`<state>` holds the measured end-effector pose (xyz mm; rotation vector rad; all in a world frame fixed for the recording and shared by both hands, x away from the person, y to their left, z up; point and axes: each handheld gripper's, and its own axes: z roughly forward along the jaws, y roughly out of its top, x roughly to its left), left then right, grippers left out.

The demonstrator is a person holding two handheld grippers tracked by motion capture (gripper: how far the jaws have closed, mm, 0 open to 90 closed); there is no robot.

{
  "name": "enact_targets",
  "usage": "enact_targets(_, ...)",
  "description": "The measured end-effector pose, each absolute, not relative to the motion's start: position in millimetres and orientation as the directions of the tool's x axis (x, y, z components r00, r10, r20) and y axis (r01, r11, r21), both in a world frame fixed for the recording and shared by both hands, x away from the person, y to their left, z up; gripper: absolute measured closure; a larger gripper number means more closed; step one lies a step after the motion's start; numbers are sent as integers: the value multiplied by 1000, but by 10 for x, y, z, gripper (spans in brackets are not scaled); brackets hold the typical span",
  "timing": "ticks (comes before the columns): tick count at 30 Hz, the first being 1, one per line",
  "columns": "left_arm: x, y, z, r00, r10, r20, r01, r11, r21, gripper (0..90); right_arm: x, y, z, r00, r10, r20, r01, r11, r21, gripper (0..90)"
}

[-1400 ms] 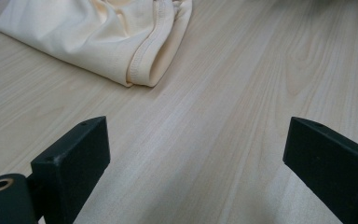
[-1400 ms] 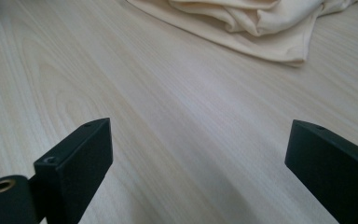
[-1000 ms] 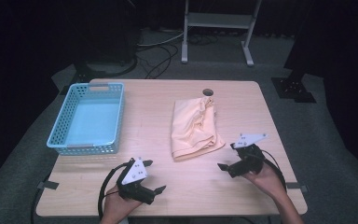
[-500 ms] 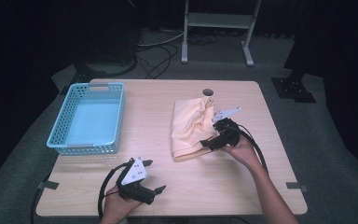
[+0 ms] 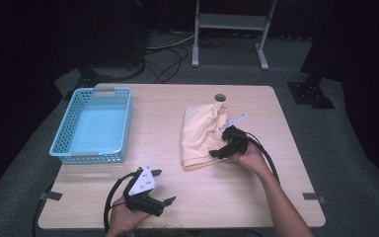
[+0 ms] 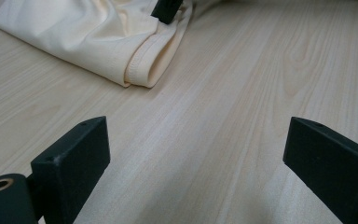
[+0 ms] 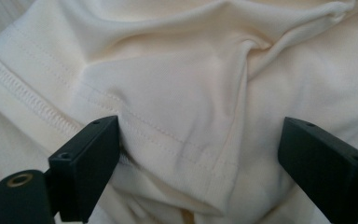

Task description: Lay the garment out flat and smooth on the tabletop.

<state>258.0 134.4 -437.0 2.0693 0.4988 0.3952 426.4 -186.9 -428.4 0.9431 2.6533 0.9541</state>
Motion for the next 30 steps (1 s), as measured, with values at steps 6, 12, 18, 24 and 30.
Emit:
enact_targets(6,2579,1351,-4367,864,497,76,196,-472,859,68,4112,-1909,-4279,-797,602,34,494,621,609,131)
enact_targets(12,2577,1339,-4370,865,495,83,193,-482,854,68,3952,-1946,-4277,-802,597,24,489,633,600,131)
enact_targets(18,2575,1316,-4373,867,491,87,194,-493,848,68,3733,-2019,-4287,-818,575,7,462,649,604,132)
enact_targets(24,2570,1297,-4367,870,485,89,193,-502,843,68,3491,-2102,-4297,-829,559,8,446,653,612,133)
enact_targets(30,2578,1239,-4346,876,474,89,191,-511,838,68,3271,-2157,-4312,-840,542,3,425,655,625,133)
